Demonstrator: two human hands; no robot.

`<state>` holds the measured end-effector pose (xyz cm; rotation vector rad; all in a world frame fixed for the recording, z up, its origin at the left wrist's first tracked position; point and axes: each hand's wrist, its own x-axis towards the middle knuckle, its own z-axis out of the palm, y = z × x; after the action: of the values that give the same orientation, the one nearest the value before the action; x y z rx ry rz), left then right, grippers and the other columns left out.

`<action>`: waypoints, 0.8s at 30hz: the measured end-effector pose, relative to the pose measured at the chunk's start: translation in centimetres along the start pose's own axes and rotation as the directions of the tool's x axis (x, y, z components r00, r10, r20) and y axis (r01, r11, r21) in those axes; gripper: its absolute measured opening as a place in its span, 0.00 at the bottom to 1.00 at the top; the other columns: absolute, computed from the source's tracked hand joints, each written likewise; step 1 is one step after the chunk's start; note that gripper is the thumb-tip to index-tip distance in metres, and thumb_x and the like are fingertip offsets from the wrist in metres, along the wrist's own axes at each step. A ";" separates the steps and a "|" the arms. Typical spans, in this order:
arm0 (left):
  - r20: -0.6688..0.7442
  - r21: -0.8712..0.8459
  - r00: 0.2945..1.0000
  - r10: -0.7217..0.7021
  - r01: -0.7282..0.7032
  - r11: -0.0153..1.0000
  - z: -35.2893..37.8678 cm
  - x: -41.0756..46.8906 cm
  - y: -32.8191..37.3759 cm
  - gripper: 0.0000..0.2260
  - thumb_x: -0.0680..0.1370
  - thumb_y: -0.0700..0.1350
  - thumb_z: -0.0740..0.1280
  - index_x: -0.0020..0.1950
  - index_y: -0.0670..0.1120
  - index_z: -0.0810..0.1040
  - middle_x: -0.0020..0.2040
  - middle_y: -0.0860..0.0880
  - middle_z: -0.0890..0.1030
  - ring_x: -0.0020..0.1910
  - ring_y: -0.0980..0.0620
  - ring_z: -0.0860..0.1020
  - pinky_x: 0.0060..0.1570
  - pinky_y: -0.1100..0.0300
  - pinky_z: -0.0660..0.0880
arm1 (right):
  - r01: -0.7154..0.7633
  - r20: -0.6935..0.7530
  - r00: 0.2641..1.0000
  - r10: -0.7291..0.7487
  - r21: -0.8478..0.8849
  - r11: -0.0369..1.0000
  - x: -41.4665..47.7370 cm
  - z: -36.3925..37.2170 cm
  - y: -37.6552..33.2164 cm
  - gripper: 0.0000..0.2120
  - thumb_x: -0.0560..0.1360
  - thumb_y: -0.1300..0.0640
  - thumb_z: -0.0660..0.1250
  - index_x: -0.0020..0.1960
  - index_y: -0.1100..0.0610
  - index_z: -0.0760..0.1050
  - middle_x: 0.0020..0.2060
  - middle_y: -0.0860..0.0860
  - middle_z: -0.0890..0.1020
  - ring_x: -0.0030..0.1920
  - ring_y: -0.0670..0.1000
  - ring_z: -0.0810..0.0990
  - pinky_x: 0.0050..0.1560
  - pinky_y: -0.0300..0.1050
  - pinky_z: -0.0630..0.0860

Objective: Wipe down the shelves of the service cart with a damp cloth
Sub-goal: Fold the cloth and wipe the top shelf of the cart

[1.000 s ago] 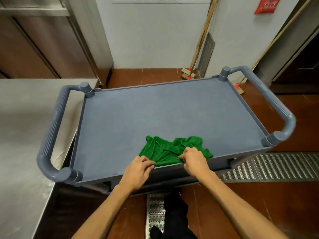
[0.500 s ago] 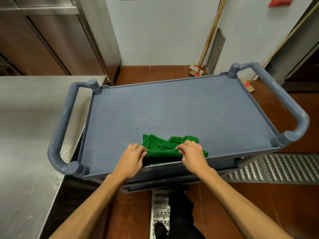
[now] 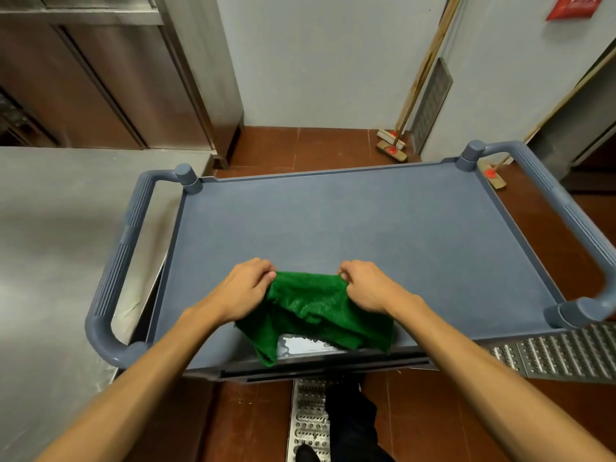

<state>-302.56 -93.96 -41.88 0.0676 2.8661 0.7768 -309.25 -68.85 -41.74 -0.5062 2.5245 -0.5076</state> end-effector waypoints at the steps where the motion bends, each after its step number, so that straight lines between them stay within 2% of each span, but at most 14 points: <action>1: 0.016 0.004 1.000 -0.014 0.014 1.000 0.5 0.4 -0.4 0.10 0.83 0.45 0.60 0.52 0.42 0.79 0.48 0.45 0.79 0.50 0.44 0.78 0.53 0.55 0.70 | -0.010 0.020 1.000 0.010 -0.002 1.000 0.7 0.4 0.2 0.13 0.77 0.67 0.56 0.57 0.64 0.76 0.56 0.62 0.79 0.58 0.62 0.76 0.55 0.49 0.72; 3: 0.027 0.038 0.999 -0.035 0.034 0.999 1.5 1.1 -1.1 0.10 0.83 0.46 0.60 0.54 0.45 0.80 0.50 0.45 0.78 0.52 0.44 0.78 0.52 0.54 0.72 | -0.021 0.033 0.999 0.022 -0.016 1.000 2.0 1.5 0.9 0.12 0.78 0.66 0.56 0.56 0.63 0.76 0.56 0.62 0.78 0.58 0.62 0.76 0.55 0.49 0.71; 6: 0.012 0.099 0.999 -0.047 0.046 0.994 3.0 1.8 -2.1 0.10 0.83 0.49 0.60 0.55 0.48 0.79 0.51 0.47 0.77 0.52 0.44 0.78 0.50 0.52 0.75 | 0.005 -0.019 1.000 -0.006 -0.040 0.999 3.7 3.3 2.4 0.12 0.79 0.64 0.57 0.58 0.57 0.76 0.55 0.57 0.75 0.55 0.62 0.77 0.55 0.51 0.73; 10: 0.071 0.085 0.997 -0.005 -0.001 0.996 4.5 0.8 -3.0 0.14 0.77 0.54 0.60 0.50 0.48 0.79 0.52 0.49 0.75 0.51 0.47 0.77 0.51 0.52 0.76 | 0.194 -0.126 0.972 -0.199 -0.044 0.980 3.9 4.8 3.5 0.14 0.82 0.53 0.58 0.65 0.52 0.74 0.53 0.53 0.75 0.53 0.58 0.77 0.54 0.54 0.76; 12: 0.099 0.078 0.994 0.046 -0.053 0.996 5.5 -0.1 -3.7 0.14 0.73 0.56 0.62 0.48 0.47 0.78 0.54 0.49 0.76 0.52 0.47 0.76 0.53 0.52 0.75 | 0.287 -0.114 0.949 -0.294 -0.075 0.955 3.2 5.2 4.0 0.21 0.80 0.42 0.57 0.70 0.48 0.70 0.56 0.51 0.75 0.55 0.55 0.76 0.57 0.52 0.75; 15: 0.119 0.112 0.989 0.087 -0.101 0.989 6.8 -1.3 -4.1 0.20 0.70 0.62 0.68 0.53 0.49 0.76 0.60 0.52 0.75 0.54 0.50 0.75 0.56 0.56 0.73 | 0.364 0.022 0.930 -0.368 -0.207 0.908 2.1 6.1 4.8 0.35 0.73 0.31 0.61 0.76 0.45 0.63 0.63 0.51 0.73 0.61 0.55 0.72 0.63 0.51 0.68; 18: 0.117 0.143 0.989 0.095 -0.112 0.983 7.2 -1.9 -4.0 0.25 0.69 0.65 0.69 0.58 0.51 0.73 0.59 0.55 0.75 0.55 0.52 0.73 0.55 0.58 0.72 | 0.372 0.039 0.926 -0.376 -0.258 0.891 1.4 6.9 4.9 0.39 0.71 0.35 0.66 0.78 0.45 0.59 0.65 0.51 0.72 0.63 0.54 0.70 0.64 0.50 0.66; 22: 0.055 0.136 0.991 0.119 -0.125 0.983 7.7 -2.7 -3.8 0.23 0.75 0.58 0.65 0.68 0.51 0.71 0.60 0.52 0.77 0.56 0.49 0.75 0.56 0.57 0.73 | 0.356 -0.051 0.925 -0.377 -0.239 0.903 0.8 7.7 4.2 0.33 0.70 0.46 0.67 0.74 0.47 0.67 0.59 0.51 0.76 0.57 0.55 0.74 0.58 0.50 0.69; 24: 0.033 0.170 0.991 0.130 -0.133 0.976 7.9 -3.3 -3.8 0.22 0.77 0.57 0.63 0.70 0.52 0.72 0.60 0.52 0.78 0.54 0.49 0.76 0.53 0.57 0.75 | 0.351 -0.089 0.922 -0.378 -0.223 0.909 0.5 8.1 3.8 0.30 0.68 0.49 0.66 0.71 0.48 0.72 0.55 0.51 0.78 0.52 0.55 0.77 0.52 0.50 0.71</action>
<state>-297.91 -93.56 -50.02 0.2887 2.9246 0.5445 -306.24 -67.85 -50.07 -1.0708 2.6294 -0.4268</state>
